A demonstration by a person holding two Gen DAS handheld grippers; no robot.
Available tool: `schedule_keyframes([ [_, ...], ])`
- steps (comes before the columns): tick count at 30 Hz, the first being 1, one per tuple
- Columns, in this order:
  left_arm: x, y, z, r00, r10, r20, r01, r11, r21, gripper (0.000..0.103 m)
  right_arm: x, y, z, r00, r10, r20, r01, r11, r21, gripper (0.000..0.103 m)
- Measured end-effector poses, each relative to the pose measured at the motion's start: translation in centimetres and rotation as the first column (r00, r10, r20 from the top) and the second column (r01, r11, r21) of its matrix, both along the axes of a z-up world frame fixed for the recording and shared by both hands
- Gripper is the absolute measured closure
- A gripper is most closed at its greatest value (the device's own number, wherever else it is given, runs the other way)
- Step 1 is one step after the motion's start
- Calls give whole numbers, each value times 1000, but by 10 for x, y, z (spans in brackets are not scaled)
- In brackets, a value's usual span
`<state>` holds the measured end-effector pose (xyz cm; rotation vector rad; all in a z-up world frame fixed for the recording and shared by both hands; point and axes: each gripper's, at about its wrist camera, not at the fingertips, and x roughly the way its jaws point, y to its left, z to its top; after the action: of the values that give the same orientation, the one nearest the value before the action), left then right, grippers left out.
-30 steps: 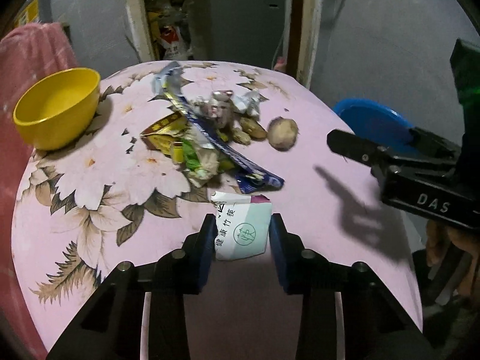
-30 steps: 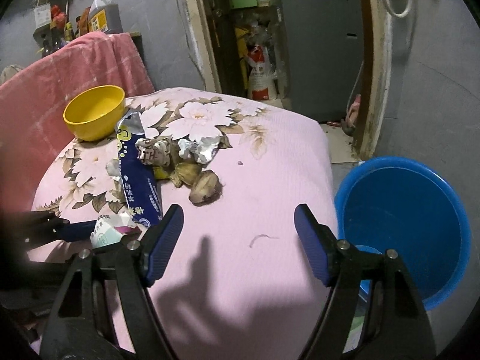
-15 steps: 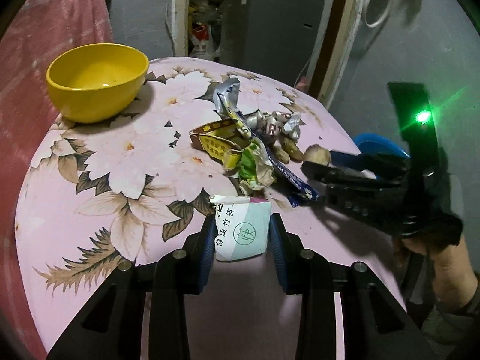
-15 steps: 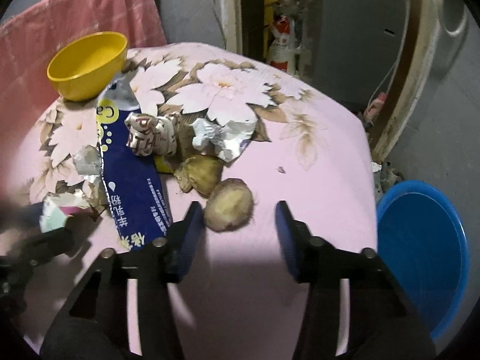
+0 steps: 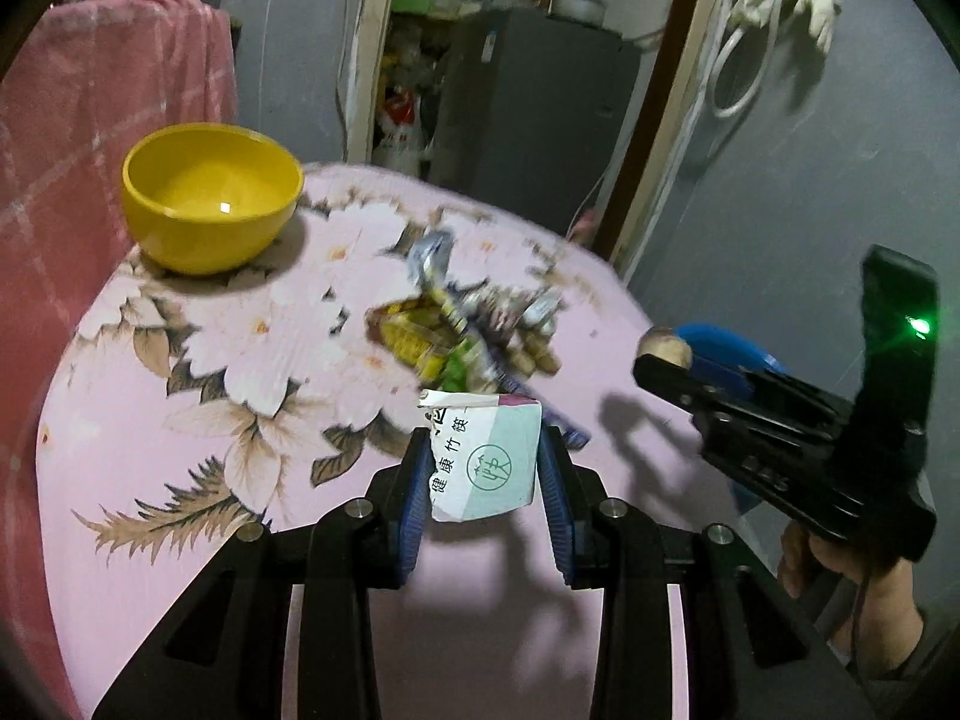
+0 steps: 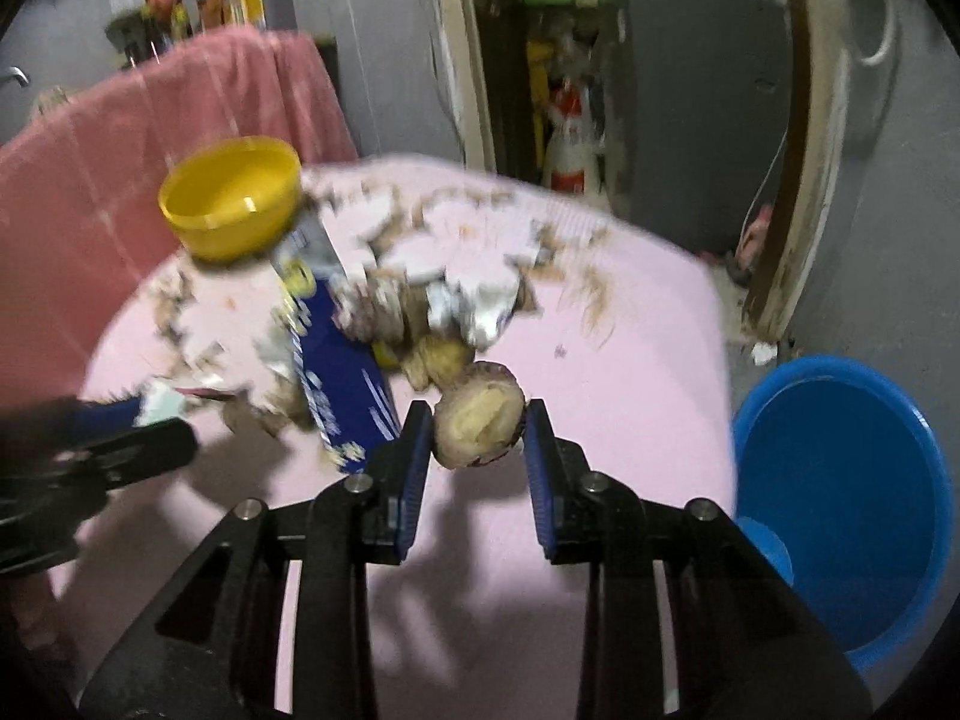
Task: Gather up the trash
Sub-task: 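Carry the packet and peanut shell over the blue bucket with both grippers, then open both grippers to drop the packet and shell into the bucket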
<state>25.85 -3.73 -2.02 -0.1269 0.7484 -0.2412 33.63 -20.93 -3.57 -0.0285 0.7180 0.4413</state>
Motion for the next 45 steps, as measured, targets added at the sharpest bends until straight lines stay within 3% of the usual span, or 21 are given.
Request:
schedule_keyframes([
  [6, -11, -12, 36, 990, -5, 141, 12, 999, -47, 73, -33, -24, 50, 981, -52, 189, 35, 995, 94, 47],
  [13, -14, -44, 87, 943, -45, 329, 71, 995, -68, 73, -70, -54, 104, 905, -144, 401, 81, 982, 170, 47],
  [22, 2, -102, 127, 882, -163, 442, 208, 977, -54, 72, -88, -102, 137, 817, -272, 509, 182, 958, 220, 46],
  [29, 31, -155, 121, 881, -276, 385, 315, 948, -42, 72, -81, -159, 123, 805, -386, 451, 304, 920, 246, 46],
  [42, 105, -231, 60, 905, -402, 140, 411, 910, -42, 72, -42, -233, 62, 819, -523, 238, 466, 846, 257, 45],
  [45, 116, -241, 44, 909, -409, 75, 411, 911, -18, 64, -33, -244, 51, 820, -536, 201, 483, 836, 260, 44],
])
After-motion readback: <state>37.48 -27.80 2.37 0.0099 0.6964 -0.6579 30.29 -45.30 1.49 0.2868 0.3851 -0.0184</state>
